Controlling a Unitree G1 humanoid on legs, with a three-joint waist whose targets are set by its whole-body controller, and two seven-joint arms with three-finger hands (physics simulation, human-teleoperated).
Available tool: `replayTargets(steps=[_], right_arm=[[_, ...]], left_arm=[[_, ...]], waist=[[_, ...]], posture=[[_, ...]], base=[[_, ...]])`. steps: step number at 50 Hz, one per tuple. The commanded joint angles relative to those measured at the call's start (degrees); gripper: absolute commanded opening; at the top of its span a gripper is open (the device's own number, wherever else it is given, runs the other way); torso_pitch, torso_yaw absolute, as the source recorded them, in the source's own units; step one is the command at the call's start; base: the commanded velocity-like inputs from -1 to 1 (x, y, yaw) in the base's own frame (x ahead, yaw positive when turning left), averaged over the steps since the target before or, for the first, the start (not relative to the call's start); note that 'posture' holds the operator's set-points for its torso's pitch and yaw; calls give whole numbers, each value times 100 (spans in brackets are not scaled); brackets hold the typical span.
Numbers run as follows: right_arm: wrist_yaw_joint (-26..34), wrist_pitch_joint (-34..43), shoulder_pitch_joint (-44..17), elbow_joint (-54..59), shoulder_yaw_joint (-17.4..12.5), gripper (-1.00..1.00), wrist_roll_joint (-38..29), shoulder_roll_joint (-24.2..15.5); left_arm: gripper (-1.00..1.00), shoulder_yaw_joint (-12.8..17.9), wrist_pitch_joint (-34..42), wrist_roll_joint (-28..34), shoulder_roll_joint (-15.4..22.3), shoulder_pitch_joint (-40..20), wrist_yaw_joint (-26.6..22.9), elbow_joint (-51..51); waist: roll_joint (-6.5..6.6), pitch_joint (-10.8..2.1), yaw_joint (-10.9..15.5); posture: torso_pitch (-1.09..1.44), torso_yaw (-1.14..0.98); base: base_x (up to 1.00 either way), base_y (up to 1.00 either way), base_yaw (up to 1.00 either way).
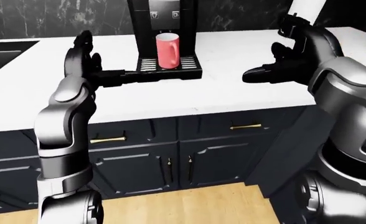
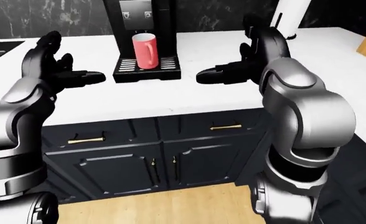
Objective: Press the button on the coffee machine to serve coffee.
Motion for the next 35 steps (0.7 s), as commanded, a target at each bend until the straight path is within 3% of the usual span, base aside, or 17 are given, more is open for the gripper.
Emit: replayTargets(steps=[1, 4, 5, 6, 11, 12, 14, 15, 19, 20, 21, 23, 29, 32, 33, 34, 35], right_arm=[[-68, -181, -182, -154, -169, 100, -79, -120], [-79, -187, -132, -199, -195, 100, -63, -106], [-85, -183, -117, -214, -199, 100, -58, -101], [-92, -193, -97, -211, -198, 100, -54, -99], [-99, -272, -3, -239, -210, 100, -15, -87], [-89, -272, 2, -249, -190, 100, -6, -104], [-79, -276, 10, -252, -178, 100, 1, -112], [-70, -281, 18, -250, -173, 100, 3, -117], [-64, -257, 9, -247, -167, 100, 2, -125], [-67, -257, -6, -232, -162, 100, -1, -124], [-63, -261, -22, -211, -147, 100, -5, -127], [-60, -289, -18, -182, -132, 100, -14, -113], [-78, -301, 26, -207, -150, 100, -28, -65], [-79, -299, 30, -197, -148, 100, -34, -75], [-76, -317, 47, -190, -153, 100, -33, -68], [-81, -307, 45, -196, -160, 100, -34, -69], [-78, -282, 39, -210, -159, 100, -28, -72]], left_arm=[[100, -44, -160, -45, 40, -273, -41, -279], [100, -53, -182, -39, 35, -266, -44, -265], [100, -52, -170, -41, 33, -266, -42, -277], [100, -61, -186, -34, 27, -258, -45, -268], [100, -71, -181, -17, 14, -240, -52, -289], [100, -68, -165, -17, 12, -237, -52, -309], [100, -69, -173, -10, 4, -221, -54, -317], [100, -70, -177, -6, 2, -220, -55, -314], [100, -65, -182, -2, 1, -241, -52, -293], [100, -63, -191, -2, 2, -243, -54, -283], [100, -60, -192, -1, 6, -244, -55, -276], [100, -51, -180, -8, 11, -223, -58, -297], [100, -40, -188, -15, 20, -192, -61, -294], [100, -47, -176, -17, 13, -196, -52, -309], [100, -53, -161, -18, 8, -192, -48, -329], [100, -57, -169, -15, 2, -200, -46, -314], [100, -59, -174, -15, -4, -189, -47, -321]], waist=[[47, -281, -91], [-271, -241, -51], [-353, -146, -12], [-371, -161, 41], [-218, -219, 50], [-184, -367, 23], [-48, -160, -39], [-1, -120, -63], [271, -102, -96], [145, -159, -87], [250, -150, -119], [294, -231, -129], [67, -210, -60], [-201, -227, 2], [-367, -267, 35], [-374, -294, 96], [-298, -202, 89]], posture=[[0, 0], [0, 0], [0, 0], [0, 0], [0, 0], [0, 0], [0, 0], [0, 0], [0, 0], [0, 0], [0, 0], [0, 0], [0, 0], [0, 0], [0, 0], [0, 0], [0, 0]], base=[[0, 19, 0], [0, 22, 0], [0, 0, 0], [0, 0, 0], [0, 0, 0], [14, 0, 0], [28, 0, 0], [31, 0, 0], [30, 0, 0], [30, 0, 0], [29, 0, 0], [28, 0, 0], [27, 0, 0], [20, 0, 0], [0, 0, 0], [0, 0, 0], [0, 0, 0]])
